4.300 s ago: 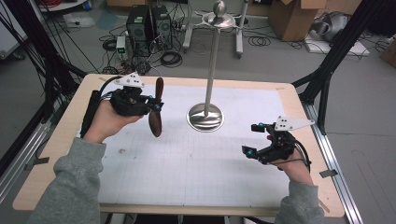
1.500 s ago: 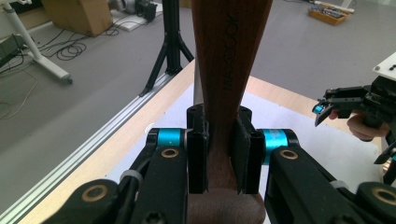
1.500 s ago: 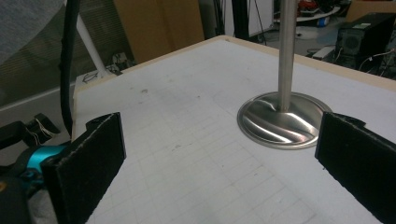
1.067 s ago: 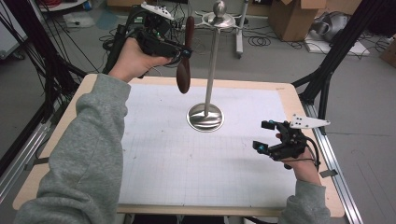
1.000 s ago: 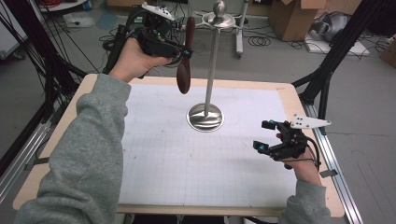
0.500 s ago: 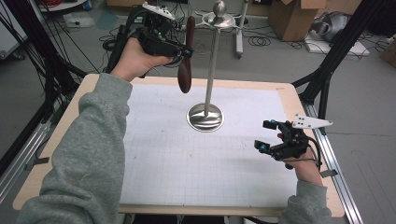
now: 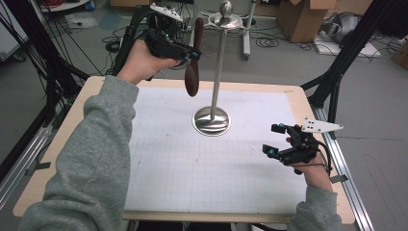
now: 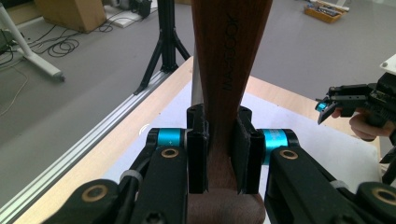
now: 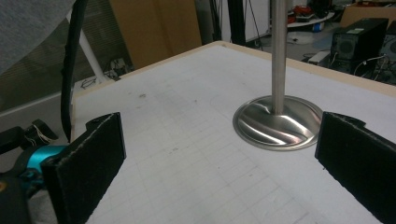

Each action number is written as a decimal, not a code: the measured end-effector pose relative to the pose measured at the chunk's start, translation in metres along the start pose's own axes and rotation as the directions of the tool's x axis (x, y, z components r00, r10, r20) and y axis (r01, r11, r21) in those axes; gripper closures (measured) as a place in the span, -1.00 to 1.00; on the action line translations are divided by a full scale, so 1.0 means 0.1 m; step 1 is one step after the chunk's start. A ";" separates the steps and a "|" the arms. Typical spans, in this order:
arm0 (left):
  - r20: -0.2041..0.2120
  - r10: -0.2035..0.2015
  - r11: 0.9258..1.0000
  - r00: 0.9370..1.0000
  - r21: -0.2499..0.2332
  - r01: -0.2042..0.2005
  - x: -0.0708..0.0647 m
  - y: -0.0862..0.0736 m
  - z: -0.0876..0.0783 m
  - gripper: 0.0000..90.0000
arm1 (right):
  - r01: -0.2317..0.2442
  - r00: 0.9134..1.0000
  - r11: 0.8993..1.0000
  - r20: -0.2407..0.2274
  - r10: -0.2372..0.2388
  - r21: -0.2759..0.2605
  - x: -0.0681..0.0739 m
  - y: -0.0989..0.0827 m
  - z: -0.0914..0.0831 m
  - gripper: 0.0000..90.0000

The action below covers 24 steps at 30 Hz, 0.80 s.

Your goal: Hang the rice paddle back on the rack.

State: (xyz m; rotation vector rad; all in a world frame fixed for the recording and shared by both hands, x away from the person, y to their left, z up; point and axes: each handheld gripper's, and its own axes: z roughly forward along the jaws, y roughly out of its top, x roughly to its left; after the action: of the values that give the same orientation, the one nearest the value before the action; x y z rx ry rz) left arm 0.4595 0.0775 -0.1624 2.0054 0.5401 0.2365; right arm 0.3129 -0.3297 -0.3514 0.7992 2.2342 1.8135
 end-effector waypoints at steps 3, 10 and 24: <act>-0.004 0.001 1.000 1.000 0.000 -0.001 0.00 0.00 0.02 0.72 | 0.001 1.000 1.000 -0.001 -0.001 0.002 0.00 0.00 0.00 -0.99; 0.003 0.001 1.000 1.000 0.000 -0.001 0.00 0.00 0.07 0.72 | -0.003 1.000 1.000 0.002 0.003 -0.002 0.00 0.00 -0.01 -0.99; 0.001 -0.002 1.000 1.000 -0.003 0.002 -0.01 0.00 0.13 0.72 | -0.001 1.000 1.000 0.002 0.001 -0.001 -0.01 -0.01 -0.02 -0.99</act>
State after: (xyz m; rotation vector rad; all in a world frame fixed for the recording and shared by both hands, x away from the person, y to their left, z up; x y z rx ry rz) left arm 0.4637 0.0666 -0.1686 2.0019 0.5407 0.2356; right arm 0.3126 -0.3316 -0.3516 0.8026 2.2320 1.8129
